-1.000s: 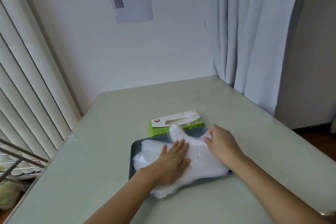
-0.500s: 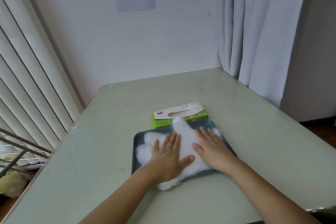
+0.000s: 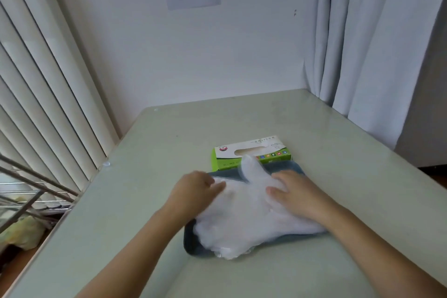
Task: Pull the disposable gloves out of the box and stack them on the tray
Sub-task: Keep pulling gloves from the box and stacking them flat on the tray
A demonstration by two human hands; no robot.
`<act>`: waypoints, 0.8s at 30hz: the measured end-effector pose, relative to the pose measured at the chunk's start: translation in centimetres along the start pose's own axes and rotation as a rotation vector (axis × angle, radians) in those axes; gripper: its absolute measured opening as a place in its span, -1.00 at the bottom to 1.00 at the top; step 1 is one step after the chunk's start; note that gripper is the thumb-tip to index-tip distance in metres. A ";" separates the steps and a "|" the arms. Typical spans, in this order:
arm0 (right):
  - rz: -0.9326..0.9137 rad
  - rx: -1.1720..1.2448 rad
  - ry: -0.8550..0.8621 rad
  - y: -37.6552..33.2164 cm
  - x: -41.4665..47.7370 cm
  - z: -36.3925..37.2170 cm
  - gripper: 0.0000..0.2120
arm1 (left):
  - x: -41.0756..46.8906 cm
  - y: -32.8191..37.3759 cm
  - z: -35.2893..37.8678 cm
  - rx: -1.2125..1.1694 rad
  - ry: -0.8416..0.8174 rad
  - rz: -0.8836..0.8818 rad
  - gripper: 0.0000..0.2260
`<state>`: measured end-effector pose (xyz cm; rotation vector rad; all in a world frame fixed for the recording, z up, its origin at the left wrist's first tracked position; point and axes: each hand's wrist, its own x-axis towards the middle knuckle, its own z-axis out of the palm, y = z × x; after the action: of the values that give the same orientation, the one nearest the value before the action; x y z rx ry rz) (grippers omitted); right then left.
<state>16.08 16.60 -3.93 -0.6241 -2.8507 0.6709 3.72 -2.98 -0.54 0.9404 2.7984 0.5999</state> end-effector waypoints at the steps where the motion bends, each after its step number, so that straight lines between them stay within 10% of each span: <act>1: -0.015 0.061 0.106 -0.2 0.4 -0.5 -0.62 | 0.8 -0.2 -0.6 -0.101 0.094 -0.012 -0.74; 18: -0.176 0.065 0.181 0.7 12.2 -1.5 -0.80 | 10.6 -2.6 2.3 -0.438 -0.134 0.060 -0.52; 24: -0.234 0.115 -0.061 0.0 13.5 -0.6 -0.78 | 11.0 -3.1 3.1 -0.478 -0.105 0.058 -0.48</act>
<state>4.01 22.61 -2.71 -0.2515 -2.8522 0.8170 -6.00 2.40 -4.56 0.9161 2.3744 1.1253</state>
